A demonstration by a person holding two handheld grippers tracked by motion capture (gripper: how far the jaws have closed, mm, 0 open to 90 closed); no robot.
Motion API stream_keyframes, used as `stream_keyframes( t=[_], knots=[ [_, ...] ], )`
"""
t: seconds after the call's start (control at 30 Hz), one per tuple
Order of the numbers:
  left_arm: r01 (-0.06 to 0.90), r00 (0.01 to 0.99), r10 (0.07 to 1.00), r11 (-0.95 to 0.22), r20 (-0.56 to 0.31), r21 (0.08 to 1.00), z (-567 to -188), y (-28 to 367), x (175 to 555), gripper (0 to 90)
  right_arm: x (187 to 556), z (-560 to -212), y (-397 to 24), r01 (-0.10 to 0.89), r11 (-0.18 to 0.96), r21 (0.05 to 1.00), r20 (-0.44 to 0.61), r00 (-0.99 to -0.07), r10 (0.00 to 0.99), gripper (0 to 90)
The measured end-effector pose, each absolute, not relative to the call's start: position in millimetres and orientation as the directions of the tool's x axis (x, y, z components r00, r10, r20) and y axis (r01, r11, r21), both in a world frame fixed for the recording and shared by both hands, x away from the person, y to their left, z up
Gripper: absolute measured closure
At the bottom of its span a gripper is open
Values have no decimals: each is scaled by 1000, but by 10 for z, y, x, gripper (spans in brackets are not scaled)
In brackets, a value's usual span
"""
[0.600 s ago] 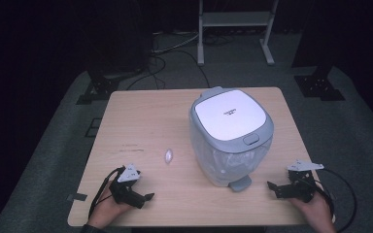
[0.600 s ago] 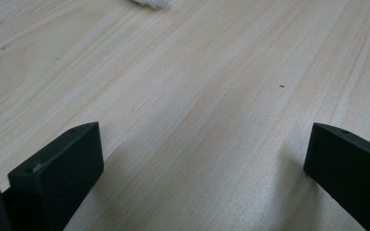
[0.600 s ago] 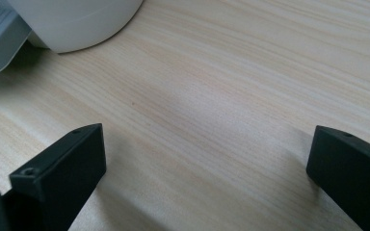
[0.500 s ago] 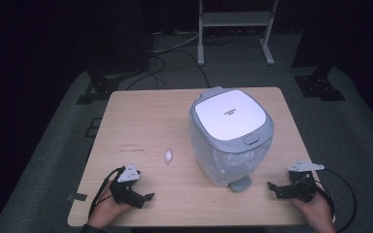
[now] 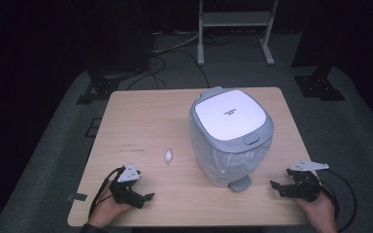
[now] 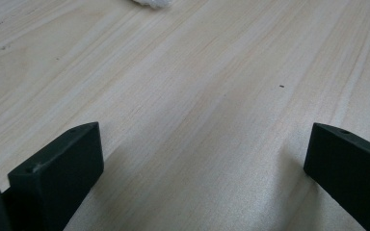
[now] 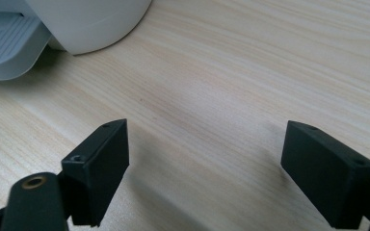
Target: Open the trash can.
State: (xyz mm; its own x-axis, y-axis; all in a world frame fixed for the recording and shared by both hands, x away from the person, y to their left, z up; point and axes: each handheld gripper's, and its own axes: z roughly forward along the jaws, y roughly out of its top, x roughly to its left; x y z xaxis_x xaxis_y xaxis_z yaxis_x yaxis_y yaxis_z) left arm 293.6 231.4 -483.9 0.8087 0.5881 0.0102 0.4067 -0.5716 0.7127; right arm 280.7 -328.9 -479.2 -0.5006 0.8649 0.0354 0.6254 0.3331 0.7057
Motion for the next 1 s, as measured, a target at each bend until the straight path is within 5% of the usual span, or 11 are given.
stream_keyframes(
  t=[1.0],
  knots=[
    [407,809,588,-572,10,713,-4839,2314,2936,0,2742,-4359,-3271,561,292,775,106,-570,815,493]
  ],
)
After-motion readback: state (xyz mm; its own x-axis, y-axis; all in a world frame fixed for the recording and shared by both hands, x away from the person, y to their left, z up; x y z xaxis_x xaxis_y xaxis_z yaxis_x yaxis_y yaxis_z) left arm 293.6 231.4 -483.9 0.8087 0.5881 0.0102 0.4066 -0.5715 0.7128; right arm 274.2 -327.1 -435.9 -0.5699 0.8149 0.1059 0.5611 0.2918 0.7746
